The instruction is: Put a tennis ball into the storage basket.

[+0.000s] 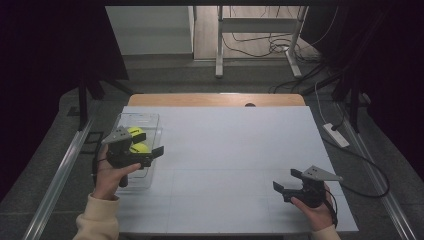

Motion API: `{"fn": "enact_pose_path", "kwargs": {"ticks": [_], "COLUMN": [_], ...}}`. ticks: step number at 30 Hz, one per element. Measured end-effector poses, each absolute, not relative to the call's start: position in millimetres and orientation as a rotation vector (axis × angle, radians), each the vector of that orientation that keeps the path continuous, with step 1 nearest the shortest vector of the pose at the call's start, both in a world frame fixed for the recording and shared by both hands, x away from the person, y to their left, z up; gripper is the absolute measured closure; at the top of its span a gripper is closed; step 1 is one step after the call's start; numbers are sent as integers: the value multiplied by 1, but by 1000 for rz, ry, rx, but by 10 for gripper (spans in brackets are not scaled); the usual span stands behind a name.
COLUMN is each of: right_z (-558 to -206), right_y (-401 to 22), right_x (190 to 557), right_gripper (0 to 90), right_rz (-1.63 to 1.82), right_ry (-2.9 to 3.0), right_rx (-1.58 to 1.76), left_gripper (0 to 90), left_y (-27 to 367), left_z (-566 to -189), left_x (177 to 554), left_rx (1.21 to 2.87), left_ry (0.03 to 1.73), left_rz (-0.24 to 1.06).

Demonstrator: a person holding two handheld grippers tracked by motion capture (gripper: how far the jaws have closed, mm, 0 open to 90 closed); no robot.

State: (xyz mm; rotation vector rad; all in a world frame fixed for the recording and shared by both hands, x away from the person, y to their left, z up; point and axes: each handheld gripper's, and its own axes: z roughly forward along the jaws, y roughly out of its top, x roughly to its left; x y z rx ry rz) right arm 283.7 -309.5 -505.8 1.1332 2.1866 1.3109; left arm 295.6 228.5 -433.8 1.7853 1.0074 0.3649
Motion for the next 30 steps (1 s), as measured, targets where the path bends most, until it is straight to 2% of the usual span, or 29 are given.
{"fn": "enact_pose_path", "kwargs": {"ticks": [12, 30], "right_z": [-504, -497], "right_y": [-309, -310], "right_x": [283, 284], "right_gripper": [112, 111], "right_rz": [1319, 1342], "right_ry": [2179, 2149], "right_rx": [1127, 1130], "left_gripper": [98, 103], "left_y": [203, 197], "left_z": [-447, -470], "left_x": [284, 264], "left_rx": [1847, 1899], "left_ry": [955, 918], "left_rz": [362, 367]}}
